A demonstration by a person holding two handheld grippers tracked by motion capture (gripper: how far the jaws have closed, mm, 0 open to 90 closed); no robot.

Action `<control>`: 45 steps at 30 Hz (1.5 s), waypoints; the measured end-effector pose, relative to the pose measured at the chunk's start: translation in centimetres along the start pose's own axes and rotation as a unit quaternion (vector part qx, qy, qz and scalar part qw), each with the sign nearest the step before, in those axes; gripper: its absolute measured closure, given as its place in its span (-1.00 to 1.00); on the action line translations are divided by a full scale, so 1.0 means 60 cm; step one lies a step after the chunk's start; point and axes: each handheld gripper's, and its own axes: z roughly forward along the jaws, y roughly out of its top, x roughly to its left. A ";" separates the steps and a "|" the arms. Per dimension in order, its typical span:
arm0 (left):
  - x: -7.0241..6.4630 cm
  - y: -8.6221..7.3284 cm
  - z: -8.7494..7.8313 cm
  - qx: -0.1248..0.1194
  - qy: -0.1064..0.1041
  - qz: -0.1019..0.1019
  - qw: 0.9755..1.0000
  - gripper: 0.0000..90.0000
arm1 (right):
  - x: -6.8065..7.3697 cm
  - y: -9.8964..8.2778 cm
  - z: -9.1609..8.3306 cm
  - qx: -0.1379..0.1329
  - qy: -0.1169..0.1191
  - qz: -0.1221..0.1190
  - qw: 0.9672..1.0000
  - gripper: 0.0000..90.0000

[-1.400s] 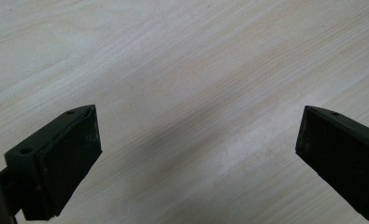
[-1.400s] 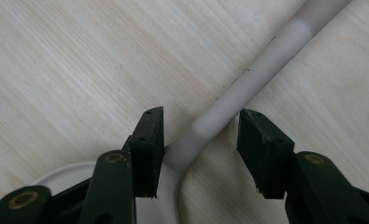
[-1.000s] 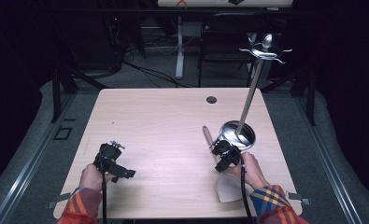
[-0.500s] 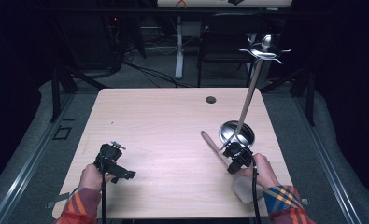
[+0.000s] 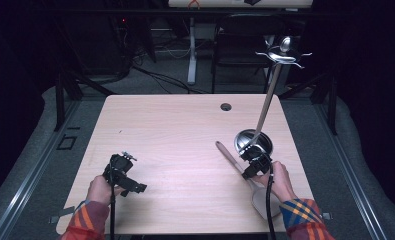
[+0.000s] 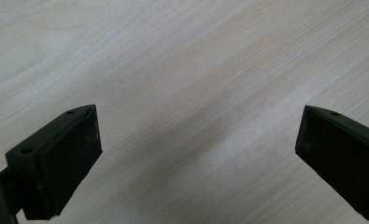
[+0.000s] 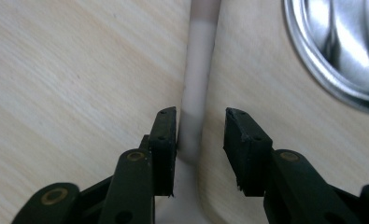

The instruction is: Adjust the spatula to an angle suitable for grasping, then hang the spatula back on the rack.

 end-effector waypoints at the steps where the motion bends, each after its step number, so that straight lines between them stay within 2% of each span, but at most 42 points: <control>1: 0.000 0.000 0.000 0.000 0.000 0.000 1.000 -1.00 | 0.000 0.004 -0.001 -0.003 -0.002 0.000 1.000 0.46; 8: -0.002 0.003 0.003 0.001 0.002 0.002 1.000 -1.00 | -0.001 0.023 0.007 -0.025 -0.001 0.021 0.999 0.54; 9: -0.002 0.004 0.003 0.003 0.003 0.005 1.000 -1.00 | -0.002 0.025 0.007 -0.021 0.001 0.015 1.000 0.55; 13: -0.003 0.005 0.005 0.005 0.000 0.003 1.000 -1.00 | 0.002 0.030 0.013 -0.016 -0.006 0.020 1.000 0.61; 17: -0.004 0.006 0.006 0.008 -0.002 0.004 1.000 -1.00 | 0.010 0.039 0.014 -0.007 -0.011 0.013 1.000 0.63; 20: -0.004 0.006 0.007 0.009 0.001 0.004 1.000 -0.99 | 0.012 0.042 0.019 -0.010 -0.019 0.016 1.000 0.65; 21: -0.003 0.006 0.007 0.010 0.002 0.005 1.000 -0.98 | 0.011 0.045 0.019 0.000 -0.021 0.010 1.000 0.66; 24: -0.002 0.006 0.006 0.010 0.003 0.006 1.000 -0.97 | 0.013 0.046 0.024 0.001 -0.027 0.012 1.000 0.67; 31: -0.003 0.007 0.006 0.009 0.000 0.007 1.000 -0.99 | 0.013 0.047 0.029 0.000 -0.024 0.018 1.000 0.66; 32: -0.003 0.006 0.006 0.008 -0.003 0.005 1.000 -1.00 | 0.012 0.047 0.030 0.008 -0.026 0.013 1.000 0.66; 33: -0.003 0.006 0.005 0.008 -0.002 0.006 1.000 -1.00 | 0.013 0.045 0.034 0.002 -0.024 0.017 1.000 0.67; 37: 0.000 0.005 0.005 0.006 -0.002 0.007 1.000 -1.00 | 0.014 0.046 0.033 0.008 -0.026 0.011 1.000 0.70; 39: -0.001 0.005 0.005 0.006 -0.003 0.006 1.000 -1.00 | 0.015 0.044 0.036 -0.007 -0.017 0.022 1.000 0.71; 40: -0.001 0.005 0.006 0.007 -0.003 0.006 1.000 -1.00 | 0.013 0.045 0.032 0.002 -0.015 0.012 1.000 0.72; 41: -0.002 0.005 0.006 0.007 -0.004 0.007 1.000 -1.00 | 0.015 0.044 0.032 -0.006 -0.018 0.018 1.000 0.72; 45: -0.001 0.004 0.004 0.006 -0.003 0.006 1.000 -1.00 | 0.016 0.043 0.019 -0.013 -0.018 0.005 1.000 0.72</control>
